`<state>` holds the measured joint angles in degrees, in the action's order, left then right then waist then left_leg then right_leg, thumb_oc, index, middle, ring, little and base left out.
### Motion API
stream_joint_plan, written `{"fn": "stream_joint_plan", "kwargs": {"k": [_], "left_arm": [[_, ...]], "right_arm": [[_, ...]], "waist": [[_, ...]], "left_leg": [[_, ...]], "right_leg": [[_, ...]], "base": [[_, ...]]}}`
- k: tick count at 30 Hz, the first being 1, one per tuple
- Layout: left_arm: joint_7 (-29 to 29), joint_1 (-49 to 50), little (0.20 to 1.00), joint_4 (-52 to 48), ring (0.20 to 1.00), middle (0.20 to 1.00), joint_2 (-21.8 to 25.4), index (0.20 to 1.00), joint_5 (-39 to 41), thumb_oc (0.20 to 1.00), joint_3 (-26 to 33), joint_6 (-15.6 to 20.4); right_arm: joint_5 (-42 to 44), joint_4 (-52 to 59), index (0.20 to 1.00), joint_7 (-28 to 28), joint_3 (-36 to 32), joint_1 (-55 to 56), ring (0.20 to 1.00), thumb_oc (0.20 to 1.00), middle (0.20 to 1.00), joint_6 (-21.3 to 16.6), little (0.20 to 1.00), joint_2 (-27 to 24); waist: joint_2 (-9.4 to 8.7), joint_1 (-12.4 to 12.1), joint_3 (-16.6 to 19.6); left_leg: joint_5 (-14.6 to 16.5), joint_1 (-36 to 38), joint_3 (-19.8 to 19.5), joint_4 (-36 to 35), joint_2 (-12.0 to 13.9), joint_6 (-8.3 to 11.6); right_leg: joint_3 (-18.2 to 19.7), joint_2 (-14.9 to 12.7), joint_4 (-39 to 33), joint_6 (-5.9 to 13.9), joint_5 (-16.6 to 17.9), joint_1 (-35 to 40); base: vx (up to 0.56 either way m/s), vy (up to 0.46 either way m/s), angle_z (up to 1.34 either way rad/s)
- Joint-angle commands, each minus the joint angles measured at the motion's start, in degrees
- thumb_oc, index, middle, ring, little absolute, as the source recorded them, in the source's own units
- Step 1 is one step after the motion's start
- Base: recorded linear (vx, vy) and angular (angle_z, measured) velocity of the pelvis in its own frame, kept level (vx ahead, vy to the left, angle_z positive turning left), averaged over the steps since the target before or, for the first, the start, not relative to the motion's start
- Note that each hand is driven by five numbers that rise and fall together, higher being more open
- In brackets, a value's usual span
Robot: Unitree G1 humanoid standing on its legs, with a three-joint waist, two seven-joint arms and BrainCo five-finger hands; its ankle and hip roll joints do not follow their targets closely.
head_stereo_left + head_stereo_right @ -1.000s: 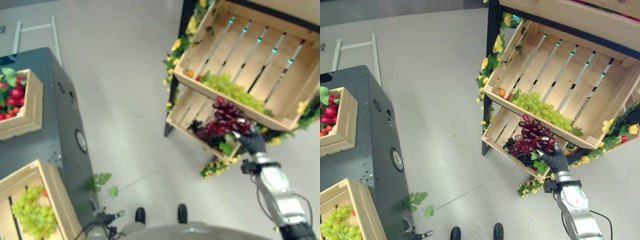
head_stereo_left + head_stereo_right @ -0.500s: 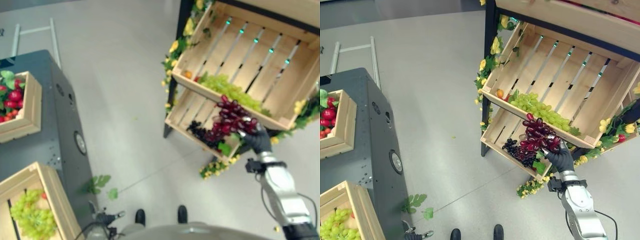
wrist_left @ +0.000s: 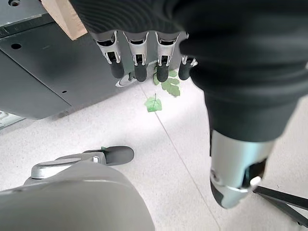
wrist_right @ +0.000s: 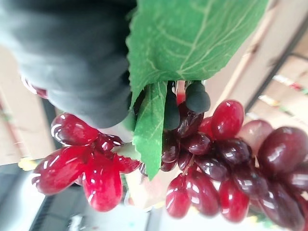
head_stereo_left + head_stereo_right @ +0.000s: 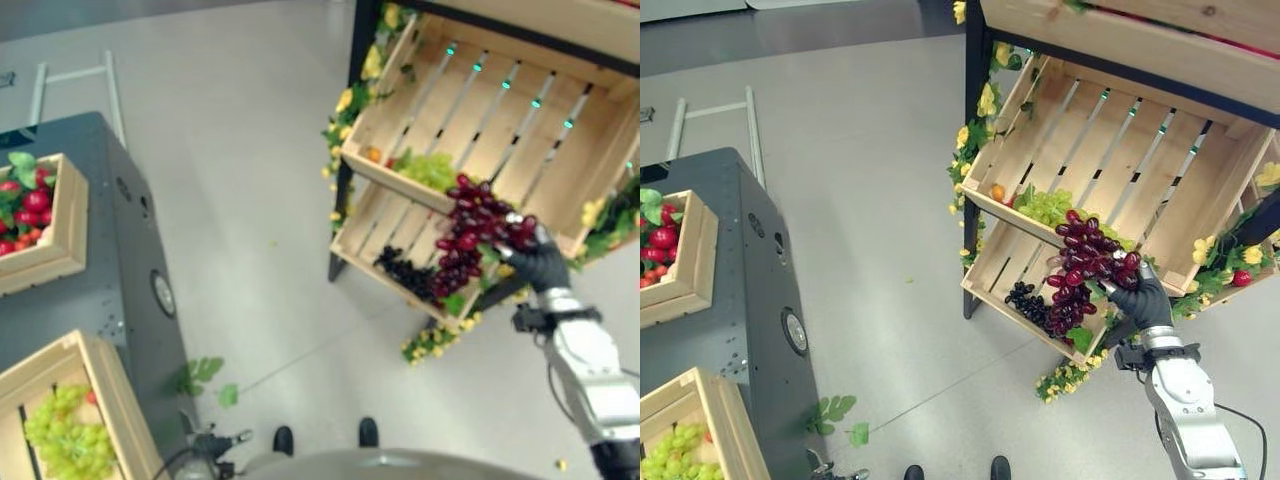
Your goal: Pick up the fruits from the basket on one side to the basket on the other side
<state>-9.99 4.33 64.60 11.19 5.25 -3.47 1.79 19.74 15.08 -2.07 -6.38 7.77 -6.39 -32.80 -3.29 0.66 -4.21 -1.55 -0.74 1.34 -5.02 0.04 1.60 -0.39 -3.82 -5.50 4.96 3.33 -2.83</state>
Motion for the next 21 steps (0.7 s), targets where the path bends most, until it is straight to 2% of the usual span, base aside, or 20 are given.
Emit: {"fn": "stream_joint_plan", "kwargs": {"k": [1,8,12,21], "left_arm": [[0.5,-2.6,1.000,4.6,1.000,1.000,-1.9,1.000,-0.7,1.000,-2.7,0.3],[1.0,-2.9,1.000,4.7,1.000,1.000,-1.5,1.000,-0.8,1.000,-1.7,0.4],[1.2,-3.0,1.000,4.9,1.000,1.000,-1.3,1.000,-1.0,1.000,-1.3,0.3],[1.0,-3.1,1.000,4.8,1.000,1.000,-0.9,1.000,-0.9,1.000,-1.5,0.1]], "right_arm": [[3.0,5.3,0.200,0.9,-6.6,-7.2,0.200,0.200,0.200,-5.0,0.200,-2.0],[5.7,12.4,0.200,6.0,-6.5,-3.9,0.200,0.200,0.200,-5.1,0.200,-2.8],[6.7,15.0,0.200,6.9,-7.7,-2.9,0.200,0.200,0.200,-5.5,0.200,-3.5],[8.3,13.1,0.200,4.2,-10.8,-5.4,0.200,0.200,0.200,-5.9,0.200,-7.2]], "waist": [[-1.01,-0.9,1.3],[-1.98,-0.4,1.4],[-2.51,-0.1,1.6],[-3.20,0.0,2.6]], "left_leg": [[4.0,-0.9,-1.5,0.2,-1.0,0.02],[4.2,-0.7,-1.4,0.3,-1.0,0.06],[4.5,-0.5,-1.1,0.4,-1.1,-0.06],[4.9,0.0,-0.5,0.3,-1.3,-0.26]], "right_leg": [[1.4,2.8,0.5,2.54,-4.6,0.6],[1.7,2.8,0.5,2.53,-4.5,0.6],[1.9,2.8,0.5,2.59,-4.5,0.8],[2.7,2.7,0.5,2.78,-4.4,0.9]], "base": [[0.00,0.000,0.00],[0.00,0.000,0.00],[0.00,0.000,0.00],[0.01,0.019,-0.06]]}}
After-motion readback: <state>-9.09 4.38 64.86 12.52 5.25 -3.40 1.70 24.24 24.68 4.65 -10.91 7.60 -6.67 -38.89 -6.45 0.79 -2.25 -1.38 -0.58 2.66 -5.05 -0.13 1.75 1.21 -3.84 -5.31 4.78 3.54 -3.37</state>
